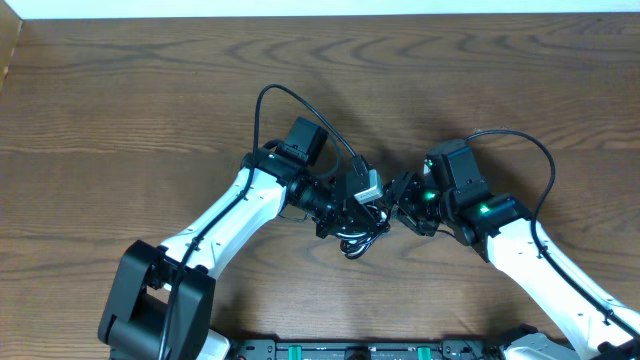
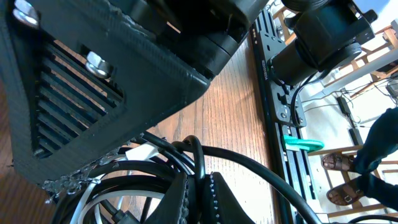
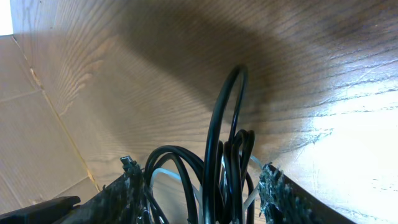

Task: Untangle cables
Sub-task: 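Grasp a black cable loop with the right gripper beside the left gripper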

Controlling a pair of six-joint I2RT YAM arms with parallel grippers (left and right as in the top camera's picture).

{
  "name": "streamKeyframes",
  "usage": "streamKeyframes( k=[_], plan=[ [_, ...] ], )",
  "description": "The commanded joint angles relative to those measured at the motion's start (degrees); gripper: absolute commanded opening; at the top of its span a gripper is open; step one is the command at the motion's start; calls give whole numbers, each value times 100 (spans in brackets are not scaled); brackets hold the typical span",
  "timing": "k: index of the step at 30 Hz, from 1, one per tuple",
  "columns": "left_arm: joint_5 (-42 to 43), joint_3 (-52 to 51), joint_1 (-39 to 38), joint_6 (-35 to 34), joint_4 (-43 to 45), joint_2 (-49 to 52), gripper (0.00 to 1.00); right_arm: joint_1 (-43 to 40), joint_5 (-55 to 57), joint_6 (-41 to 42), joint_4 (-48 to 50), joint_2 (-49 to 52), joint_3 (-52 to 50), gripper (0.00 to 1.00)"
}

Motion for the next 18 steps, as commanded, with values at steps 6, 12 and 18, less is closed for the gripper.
streamKeyframes(
  k=[6,12,18],
  plan=[
    [52,-24,-7,-11,-9,87,8,37,-15,-22,-7,22,74,60],
    [52,-24,-7,-11,-9,87,8,37,-15,-24,-7,22,74,61],
    [50,-24,-7,-11,-9,87,8,37,-15,-22,-7,22,74,63]
  ],
)
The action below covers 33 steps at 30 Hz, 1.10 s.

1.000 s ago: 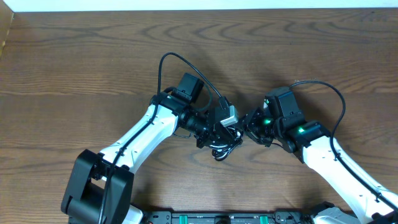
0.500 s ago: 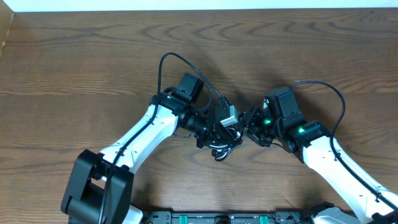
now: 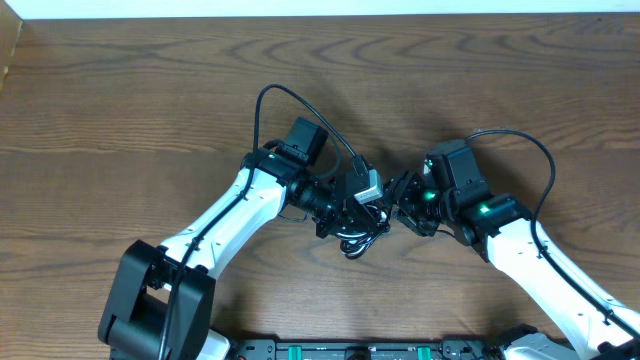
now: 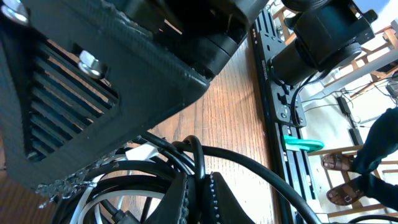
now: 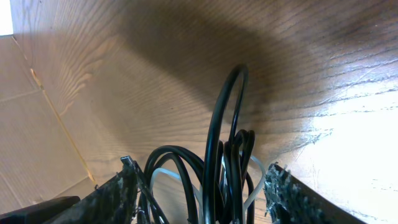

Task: Untangle cables
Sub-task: 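Grasp a black cable loop with the right gripper beside the left gripper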

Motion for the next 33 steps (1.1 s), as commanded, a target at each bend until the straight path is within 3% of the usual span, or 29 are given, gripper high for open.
streamKeyframes(
  k=[1,25,33],
  plan=[
    [50,-24,-7,-11,-11,87,8,37,-15,-24,-7,22,74,63],
    [52,-24,-7,-11,-11,87,8,262,7,-22,-109,22,74,67],
    [50,-24,-7,-11,-11,87,8,271,4,-22,-111,22,74,63]
  ],
)
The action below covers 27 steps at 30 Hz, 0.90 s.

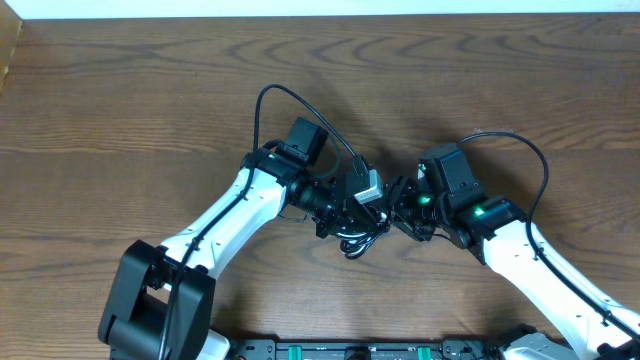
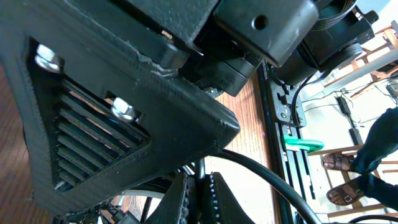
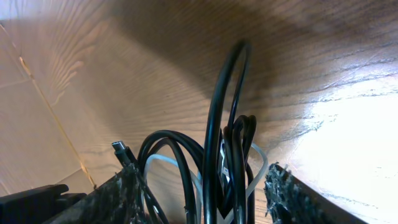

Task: Untangle cables
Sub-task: 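Grasp a black cable loop with the right gripper beside the left gripper, then open the left gripper and pull it back left, releasing the cables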

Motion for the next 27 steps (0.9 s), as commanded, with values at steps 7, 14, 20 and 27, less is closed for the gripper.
streamKeyframes(
  k=[7,14,20,27],
  plan=[
    [52,-24,-7,-11,-11,87,8,179,9,-22,-4,22,74,63],
    [52,-24,-7,-11,-13,87,8,186,11,-22,11,22,74,50],
    [52,-24,-7,-11,-15,87,8,184,92,-22,13,22,74,18],
    [55,-24,-7,-11,-26,87,8,184,289,-22,11,22,74,1]
  ],
)
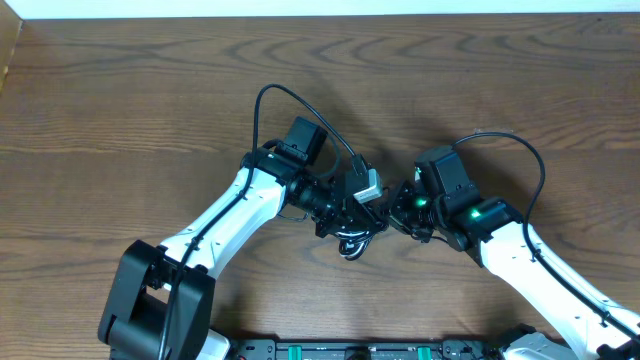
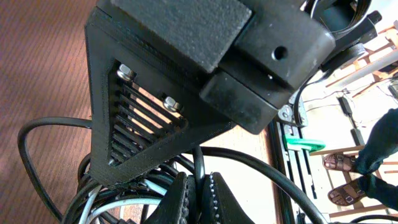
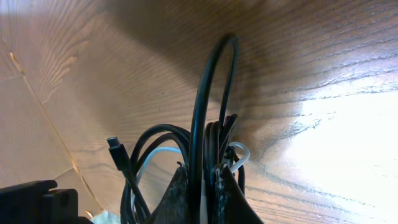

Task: Untangle cables
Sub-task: 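Open the left gripper and pull it back left, releasing the cables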

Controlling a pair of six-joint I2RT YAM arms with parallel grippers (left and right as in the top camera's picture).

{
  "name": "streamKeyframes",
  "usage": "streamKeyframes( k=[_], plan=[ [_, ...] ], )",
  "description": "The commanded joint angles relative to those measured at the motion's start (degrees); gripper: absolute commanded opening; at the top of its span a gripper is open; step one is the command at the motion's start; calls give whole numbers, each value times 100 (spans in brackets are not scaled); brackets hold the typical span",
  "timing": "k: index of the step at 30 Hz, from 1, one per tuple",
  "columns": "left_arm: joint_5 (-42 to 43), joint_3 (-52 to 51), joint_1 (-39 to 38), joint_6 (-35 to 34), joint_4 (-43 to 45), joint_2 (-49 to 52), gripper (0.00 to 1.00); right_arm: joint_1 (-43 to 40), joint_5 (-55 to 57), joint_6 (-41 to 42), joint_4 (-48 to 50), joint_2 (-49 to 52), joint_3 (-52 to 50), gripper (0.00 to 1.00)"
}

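A tangle of black and white cables (image 1: pixel 352 240) lies on the wooden table (image 1: pixel 120 110) between both grippers. My left gripper (image 1: pixel 345 215) comes in from the left. In the left wrist view it (image 2: pixel 199 193) is shut on one black cable (image 2: pixel 198 163), with the right gripper's body (image 2: pixel 205 56) close above. My right gripper (image 1: pixel 393 213) meets the bundle from the right. In the right wrist view it (image 3: pixel 202 190) is shut on several black strands, with a tall black loop (image 3: pixel 208 74) rising past it. A black plug (image 3: pixel 117 149) and a white cable (image 3: pixel 239 155) stick out beside the fingers.
A grey-white connector (image 1: pixel 367 190) sits at the top of the tangle. A cardboard edge (image 1: pixel 8 50) shows at the far left of the table. A black rail (image 1: pixel 370 350) runs along the front edge.
My right gripper was open around the black strands and is now shut on them. It also sits a little further left, closer to the left gripper. The left gripper still grips its cable.
At the two oldest moments my left gripper was shut on a black cable and my right gripper stood open at the bundle's right side. Then the open right gripper was nearer, with strands between its fingers. Now both grippers hold the tangle.
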Motion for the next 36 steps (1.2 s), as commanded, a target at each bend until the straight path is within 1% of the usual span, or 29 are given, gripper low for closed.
streamKeyframes(
  k=[1,7,12,13,16,19,25,30,36],
  plan=[
    [74,-24,-13,-11,-26,87,8,37,142,0,39,22,76,1],
    [76,-24,-13,-15,-24,87,8,37,162,-2,37,22,76,1],
    [48,-22,-11,-214,87,87,7,37,247,-2,13,22,76,1],
    [-24,-22,-9,-302,129,85,8,37,264,-2,-2,22,76,1],
    [-352,-22,52,-870,356,85,7,37,271,-2,-24,22,74,1],
    [-555,-22,210,-1353,540,85,7,37,291,-4,-33,22,74,1],
    [-555,-22,813,-1790,557,85,7,37,317,-59,-70,22,74,1],
    [-549,-24,1298,-2103,533,85,8,37,420,-68,-109,22,74,1],
    [-551,-24,1453,-2208,511,87,7,37,437,-66,-109,22,74,1]
  ],
)
